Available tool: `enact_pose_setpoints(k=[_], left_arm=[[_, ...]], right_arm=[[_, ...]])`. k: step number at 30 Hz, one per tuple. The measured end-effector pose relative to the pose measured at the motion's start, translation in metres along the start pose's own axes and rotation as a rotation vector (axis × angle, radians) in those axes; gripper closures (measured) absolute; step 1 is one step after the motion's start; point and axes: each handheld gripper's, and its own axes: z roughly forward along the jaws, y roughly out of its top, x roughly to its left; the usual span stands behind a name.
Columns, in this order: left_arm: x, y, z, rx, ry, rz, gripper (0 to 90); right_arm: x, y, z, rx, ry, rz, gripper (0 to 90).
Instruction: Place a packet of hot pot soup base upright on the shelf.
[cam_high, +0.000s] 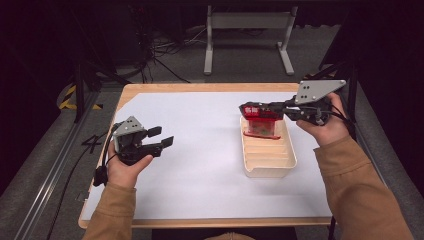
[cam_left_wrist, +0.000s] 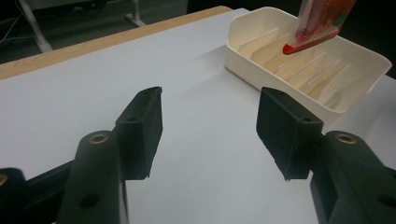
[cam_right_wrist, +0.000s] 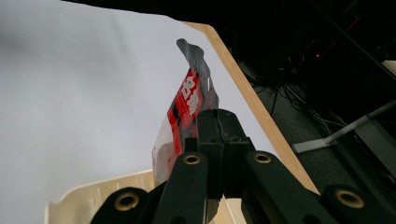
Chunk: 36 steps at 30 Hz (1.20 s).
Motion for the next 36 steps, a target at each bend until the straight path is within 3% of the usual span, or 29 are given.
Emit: enact_pose_setpoints(k=[16,36], left_arm=[[0.004,-0.003,0.000,0.011,0.008,-0.011,41.9],[0.006,-0.005,0.003,0.023,0.005,-0.020,41.6]], right_arm=[[-0.007,-0.012,-0.006,-0.004,0.023,-0.025,89.0],[-0.008,-0.029,0.001,-0.017,0.069,-0.032,89.1]])
